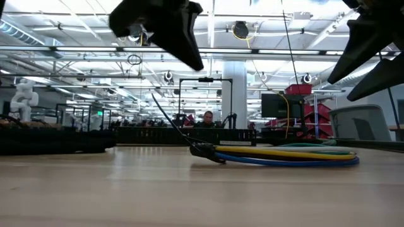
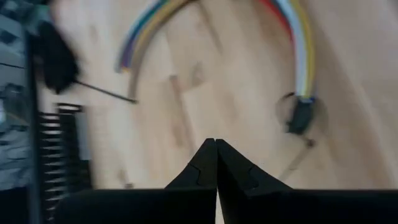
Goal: Ziptie cables
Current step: Wrap the cable wires using a zip tie
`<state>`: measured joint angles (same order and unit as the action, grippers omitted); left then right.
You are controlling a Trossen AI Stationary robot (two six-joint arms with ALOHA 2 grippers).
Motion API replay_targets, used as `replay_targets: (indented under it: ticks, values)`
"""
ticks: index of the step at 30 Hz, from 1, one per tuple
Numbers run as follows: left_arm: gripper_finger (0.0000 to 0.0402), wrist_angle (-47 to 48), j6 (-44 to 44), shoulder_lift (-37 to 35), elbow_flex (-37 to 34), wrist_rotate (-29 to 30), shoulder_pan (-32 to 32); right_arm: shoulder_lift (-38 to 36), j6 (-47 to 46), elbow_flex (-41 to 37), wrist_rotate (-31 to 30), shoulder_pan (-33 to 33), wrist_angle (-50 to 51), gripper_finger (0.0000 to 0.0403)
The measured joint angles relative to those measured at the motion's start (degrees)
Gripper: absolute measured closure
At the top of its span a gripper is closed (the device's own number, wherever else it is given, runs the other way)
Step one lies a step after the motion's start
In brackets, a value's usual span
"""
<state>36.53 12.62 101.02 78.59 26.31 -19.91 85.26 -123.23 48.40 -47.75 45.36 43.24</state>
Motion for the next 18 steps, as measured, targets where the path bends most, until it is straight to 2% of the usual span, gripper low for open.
replay_targets:
  ticks: [6,8,11,14,18]
  values:
    - [0.0400,1.3,1.3,-4.8,0.0,0.2,3.8,0.0,1.6,0.0,0.2,0.0,-0.8,0.0205]
    - [0.0400,3.7,0.1,-6.8,0.0,-3.3,6.1,0.0,3.3,0.0,1.8,0.0,-1.4,0.0202]
    - [0.0395,10.0,-1.4,-9.7,0.0,-12.0,10.5,0.0,6.5,0.0,3.6,0.0,-2.3,0.0193]
    - [0.0368,15.9,-3.2,-12.3,0.0,-17.8,15.1,0.0,9.2,0.0,6.2,0.0,-2.4,0.0183]
    - [0.0312,20.8,-7.5,-15.9,0.0,-20.3,20.8,0.0,10.3,0.0,7.6,0.0,-3.3,0.0172]
